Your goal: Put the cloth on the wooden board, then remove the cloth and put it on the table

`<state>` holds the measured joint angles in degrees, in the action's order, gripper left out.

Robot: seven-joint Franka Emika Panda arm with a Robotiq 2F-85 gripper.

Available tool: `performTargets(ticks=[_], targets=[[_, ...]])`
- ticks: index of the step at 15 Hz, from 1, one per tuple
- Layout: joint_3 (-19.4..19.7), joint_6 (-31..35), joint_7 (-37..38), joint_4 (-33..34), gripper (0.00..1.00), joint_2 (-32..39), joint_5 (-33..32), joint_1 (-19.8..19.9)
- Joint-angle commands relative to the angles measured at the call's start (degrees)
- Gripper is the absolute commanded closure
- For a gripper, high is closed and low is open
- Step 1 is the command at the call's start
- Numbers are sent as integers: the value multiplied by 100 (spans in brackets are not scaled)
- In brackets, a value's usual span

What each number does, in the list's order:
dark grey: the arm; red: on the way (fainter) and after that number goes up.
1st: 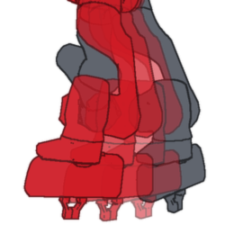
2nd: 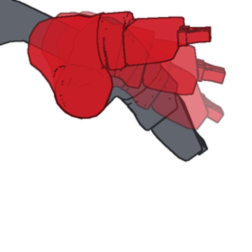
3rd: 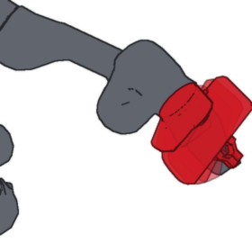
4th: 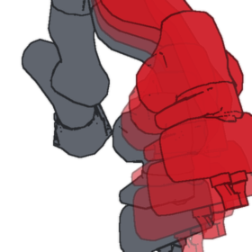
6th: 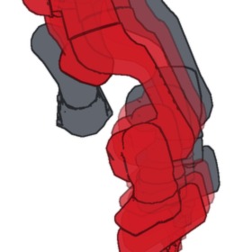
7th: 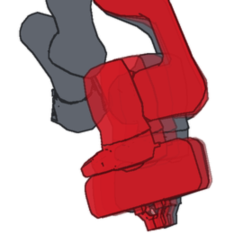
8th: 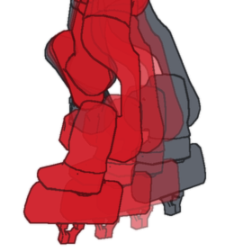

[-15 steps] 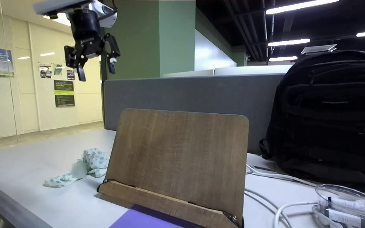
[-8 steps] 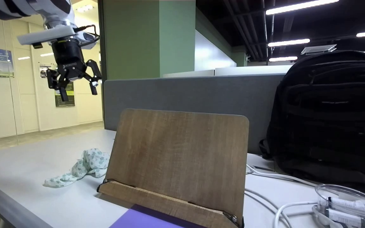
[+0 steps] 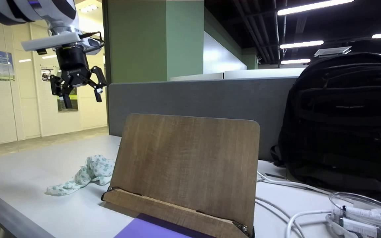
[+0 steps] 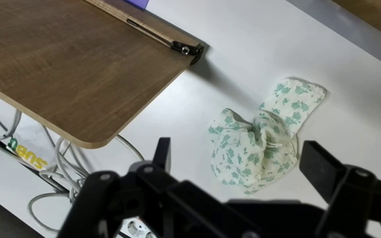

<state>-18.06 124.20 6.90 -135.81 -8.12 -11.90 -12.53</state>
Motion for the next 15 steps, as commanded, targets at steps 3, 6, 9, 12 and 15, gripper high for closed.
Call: performTargets(ticks=[3, 6, 9, 12, 15], targets=[[122, 670, 262, 267, 0, 1021, -323, -25], [239, 1024, 306, 438, 0, 1576, -429, -83], [363, 1354, 268, 643, 0, 2072, -419, -158], [442, 1538, 163, 828, 0, 2485, -337, -271], [535, 1624, 236, 983, 0, 2786, -342, -430]])
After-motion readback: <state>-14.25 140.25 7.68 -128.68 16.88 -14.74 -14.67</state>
